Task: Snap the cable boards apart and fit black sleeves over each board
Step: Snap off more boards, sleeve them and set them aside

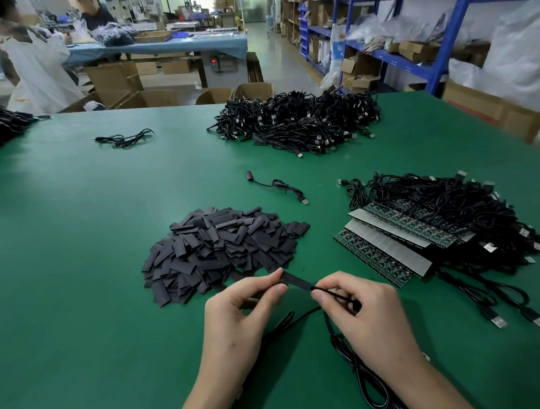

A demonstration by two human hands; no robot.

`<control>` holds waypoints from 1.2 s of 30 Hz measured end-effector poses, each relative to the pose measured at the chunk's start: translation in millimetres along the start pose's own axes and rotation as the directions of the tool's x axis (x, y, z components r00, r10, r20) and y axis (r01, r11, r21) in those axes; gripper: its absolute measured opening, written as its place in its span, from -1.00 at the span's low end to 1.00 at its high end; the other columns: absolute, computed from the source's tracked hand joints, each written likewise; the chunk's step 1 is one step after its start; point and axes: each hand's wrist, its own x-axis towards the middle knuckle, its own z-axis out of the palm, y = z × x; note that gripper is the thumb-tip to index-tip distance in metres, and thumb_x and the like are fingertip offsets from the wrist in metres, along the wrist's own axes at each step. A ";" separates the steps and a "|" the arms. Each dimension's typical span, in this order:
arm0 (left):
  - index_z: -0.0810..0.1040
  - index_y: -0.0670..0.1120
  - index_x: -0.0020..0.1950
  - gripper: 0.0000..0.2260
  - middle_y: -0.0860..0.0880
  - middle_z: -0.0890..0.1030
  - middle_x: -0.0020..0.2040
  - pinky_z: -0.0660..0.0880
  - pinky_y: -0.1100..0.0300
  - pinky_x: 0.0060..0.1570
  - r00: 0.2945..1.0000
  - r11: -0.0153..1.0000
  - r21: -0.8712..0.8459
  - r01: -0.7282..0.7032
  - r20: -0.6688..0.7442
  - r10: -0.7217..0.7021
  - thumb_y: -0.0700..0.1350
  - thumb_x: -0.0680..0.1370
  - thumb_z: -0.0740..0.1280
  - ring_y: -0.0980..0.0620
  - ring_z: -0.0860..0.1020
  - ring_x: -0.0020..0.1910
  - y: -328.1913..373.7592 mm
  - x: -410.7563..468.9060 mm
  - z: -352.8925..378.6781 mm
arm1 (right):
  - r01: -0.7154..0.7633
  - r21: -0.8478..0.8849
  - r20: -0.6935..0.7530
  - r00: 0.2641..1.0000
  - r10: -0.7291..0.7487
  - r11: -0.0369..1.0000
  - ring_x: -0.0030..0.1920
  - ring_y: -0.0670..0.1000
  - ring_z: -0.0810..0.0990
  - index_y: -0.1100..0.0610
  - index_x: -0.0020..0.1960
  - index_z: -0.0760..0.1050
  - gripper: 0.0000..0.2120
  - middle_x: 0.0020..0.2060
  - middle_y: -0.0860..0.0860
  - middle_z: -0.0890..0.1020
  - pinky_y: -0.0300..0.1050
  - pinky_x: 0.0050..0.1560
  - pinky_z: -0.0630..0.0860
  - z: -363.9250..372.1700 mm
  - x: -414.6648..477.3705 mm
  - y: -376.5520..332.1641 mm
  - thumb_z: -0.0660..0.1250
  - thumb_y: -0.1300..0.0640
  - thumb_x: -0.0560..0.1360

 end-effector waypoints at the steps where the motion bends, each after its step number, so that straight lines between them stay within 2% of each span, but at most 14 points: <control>1: 0.76 0.14 0.06 -0.77 0.17 0.74 -0.15 0.48 0.44 -0.15 1.000 1.000 0.003 -0.006 0.005 0.006 0.09 0.43 0.45 0.21 0.66 -0.18 0.9 -0.5 -0.2 | -0.003 0.005 -0.001 1.000 0.003 1.000 -0.40 -0.10 0.49 -0.10 -0.16 0.59 -0.83 -0.40 -0.18 0.52 -0.39 -0.40 0.25 -0.3 -0.3 -0.1 0.35 -0.16 0.51; 6: 0.76 0.15 0.06 -0.79 0.19 0.73 -0.14 0.45 0.48 -0.18 1.000 1.000 0.015 0.006 0.027 -0.006 0.09 0.45 0.45 0.25 0.65 -0.18 1.5 -1.9 -1.3 | -0.008 0.003 -0.010 1.000 0.008 1.000 -0.42 -0.10 0.48 -0.09 -0.16 0.61 -0.85 -0.42 -0.18 0.52 -0.39 -0.41 0.26 0.6 0.1 -0.2 0.38 -0.13 0.50; 9: 0.75 0.21 0.02 -0.83 0.14 0.73 -0.15 0.48 0.41 -0.17 0.999 1.000 0.021 0.014 0.041 -0.015 0.10 0.47 0.44 0.20 0.63 -0.20 -0.9 -1.0 -2.9 | -0.004 0.009 -0.022 1.000 0.004 1.000 -0.41 -0.11 0.49 -0.09 -0.15 0.61 -0.88 -0.40 -0.18 0.54 -0.38 -0.41 0.28 -0.1 0.3 0.6 0.40 -0.10 0.50; 11: 0.74 0.22 0.01 -0.85 0.07 0.73 -0.16 0.52 0.34 -0.14 0.997 0.997 -0.045 0.059 0.048 -0.057 0.11 0.46 0.45 0.15 0.64 -0.20 -1.6 0.8 -4.2 | 0.005 0.022 -0.011 1.000 -0.005 1.000 -0.39 -0.10 0.50 -0.10 -0.14 0.61 -0.88 -0.38 -0.19 0.55 -0.39 -0.40 0.29 -0.8 0.4 0.5 0.40 -0.12 0.50; 16: 0.75 0.02 -0.02 -0.86 -0.10 0.75 -0.15 0.59 0.29 -0.14 0.987 0.946 -0.283 0.157 0.088 -0.137 -0.04 0.44 0.49 0.02 0.72 -0.16 2.7 5.3 -4.4 | 0.033 0.081 0.013 0.999 -0.034 0.996 -0.25 -0.09 0.63 -0.12 -0.07 0.61 -0.85 -0.26 -0.20 0.64 -0.29 -0.31 0.49 1.5 0.5 -0.3 0.40 -0.17 0.48; 21: 0.71 -0.16 0.02 -0.79 -0.16 0.76 -0.10 0.61 0.27 -0.14 0.980 0.913 -0.362 0.191 0.121 -0.157 -0.12 0.42 0.49 -0.03 0.73 -0.14 1.5 5.7 -2.6 | 0.048 0.093 0.009 0.999 -0.049 0.994 -0.22 -0.07 0.65 -0.14 -0.05 0.61 -0.85 -0.23 -0.18 0.66 -0.18 -0.30 0.54 -0.5 1.7 0.1 0.40 -0.19 0.47; 24: 0.68 -0.20 0.01 -0.77 -0.16 0.76 -0.05 0.62 0.24 -0.13 0.976 0.893 -0.397 0.212 0.127 -0.175 -0.13 0.41 0.50 -0.04 0.73 -0.11 0.9 5.4 -2.3 | 0.055 0.102 0.035 0.998 -0.059 0.993 -0.18 -0.09 0.67 -0.14 -0.03 0.62 -0.83 -0.21 -0.19 0.67 -0.20 -0.25 0.55 -2.3 2.8 -0.3 0.41 -0.18 0.45; 27: 0.71 -0.12 -0.05 -0.84 -0.19 0.75 -0.08 0.62 0.24 -0.13 0.973 0.870 -0.438 0.228 0.118 -0.196 -0.12 0.39 0.51 -0.02 0.73 -0.14 1.8 6.3 -3.5 | 0.054 0.091 0.087 0.994 -0.062 0.994 -0.09 -0.09 0.68 -0.16 0.00 0.65 -0.80 -0.16 -0.19 0.68 -0.22 -0.13 0.58 -7.2 3.9 1.9 0.43 -0.19 0.43; 31: 0.71 -0.12 -0.09 -0.86 -0.22 0.73 -0.15 0.62 0.25 -0.13 0.970 0.832 -0.509 0.222 0.027 -0.242 -0.15 0.38 0.52 -0.01 0.70 -0.18 -0.2 11.3 -10.2 | 0.044 -0.009 0.106 0.993 -0.043 0.999 -0.01 -0.10 0.64 -0.22 0.03 0.64 -0.77 -0.07 -0.25 0.64 -0.36 -0.05 0.50 -18.6 7.5 7.9 0.41 -0.25 0.41; 33: 0.69 -0.17 -0.05 -0.82 -0.23 0.73 -0.15 0.61 0.26 -0.14 0.967 0.827 -0.519 0.216 -0.005 -0.256 -0.16 0.38 0.52 -0.03 0.70 -0.18 -1.6 13.1 -12.2 | 0.045 -0.046 0.144 0.989 -0.038 0.998 -0.01 -0.08 0.62 -0.20 0.03 0.65 -0.82 -0.06 -0.27 0.63 -0.29 -0.03 0.52 -20.0 8.7 11.3 0.45 -0.18 0.45; 36: 0.69 -0.17 -0.01 -0.79 -0.22 0.73 -0.13 0.62 0.25 -0.12 0.969 0.841 -0.500 0.204 -0.018 -0.246 -0.13 0.39 0.52 -0.06 0.72 -0.14 -1.9 13.2 -11.6 | 0.084 -0.077 0.177 0.982 -0.069 0.993 -0.03 -0.07 0.62 -0.11 -0.04 0.67 -0.93 -0.10 -0.25 0.63 -0.18 -0.07 0.55 -15.8 8.0 16.7 0.50 0.05 0.52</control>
